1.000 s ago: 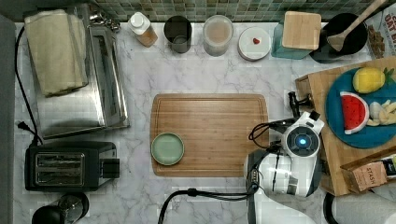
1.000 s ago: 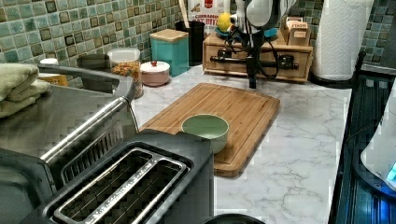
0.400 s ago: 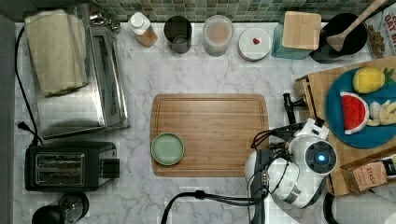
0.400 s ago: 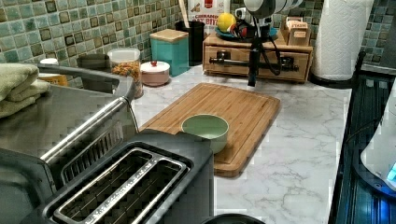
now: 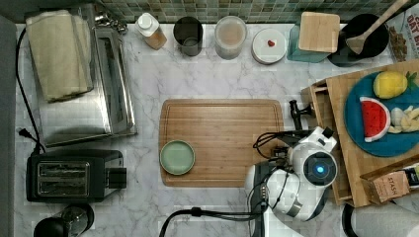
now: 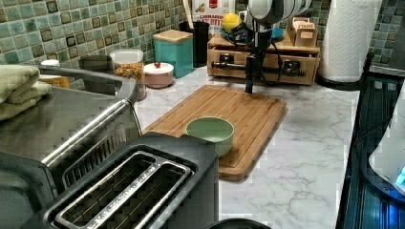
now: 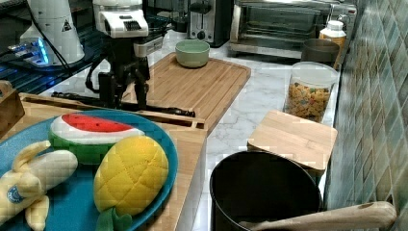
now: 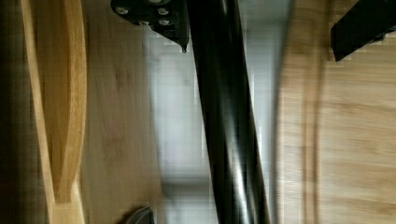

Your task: Open the drawer.

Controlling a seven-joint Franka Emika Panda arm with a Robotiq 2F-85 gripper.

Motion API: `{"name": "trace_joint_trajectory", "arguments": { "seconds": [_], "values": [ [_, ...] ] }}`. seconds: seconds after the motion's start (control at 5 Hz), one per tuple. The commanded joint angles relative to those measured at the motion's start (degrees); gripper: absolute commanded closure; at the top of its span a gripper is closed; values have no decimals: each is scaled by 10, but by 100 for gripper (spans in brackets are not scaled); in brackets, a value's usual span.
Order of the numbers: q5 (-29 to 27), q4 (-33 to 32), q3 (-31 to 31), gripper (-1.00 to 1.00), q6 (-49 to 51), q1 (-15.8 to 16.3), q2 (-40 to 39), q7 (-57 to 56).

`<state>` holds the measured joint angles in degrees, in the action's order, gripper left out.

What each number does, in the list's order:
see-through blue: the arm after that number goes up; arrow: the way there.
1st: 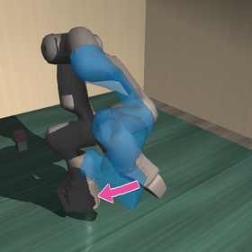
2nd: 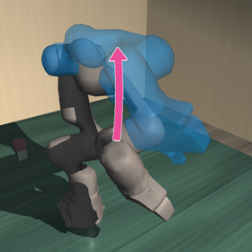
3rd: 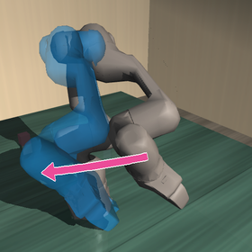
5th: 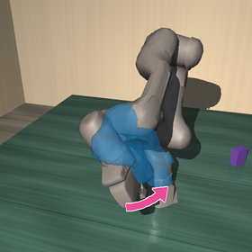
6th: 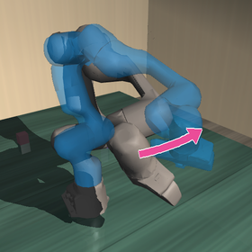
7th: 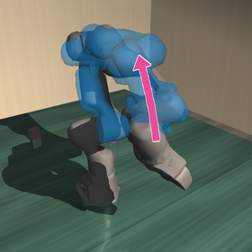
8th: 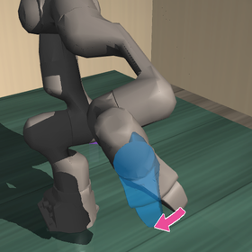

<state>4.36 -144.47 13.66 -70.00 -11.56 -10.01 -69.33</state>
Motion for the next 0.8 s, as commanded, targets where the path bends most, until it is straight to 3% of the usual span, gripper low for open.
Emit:
{"name": "trace_joint_trajectory", "arguments": {
  "seconds": [0.2,0.4,0.8],
  "values": [
    [20,-87,-109,-100,113,160,121,107],
    [23,-115,-106,-100,84,187,154,119],
    [26,-115,-93,-100,83,200,154,120]
  ]
}}
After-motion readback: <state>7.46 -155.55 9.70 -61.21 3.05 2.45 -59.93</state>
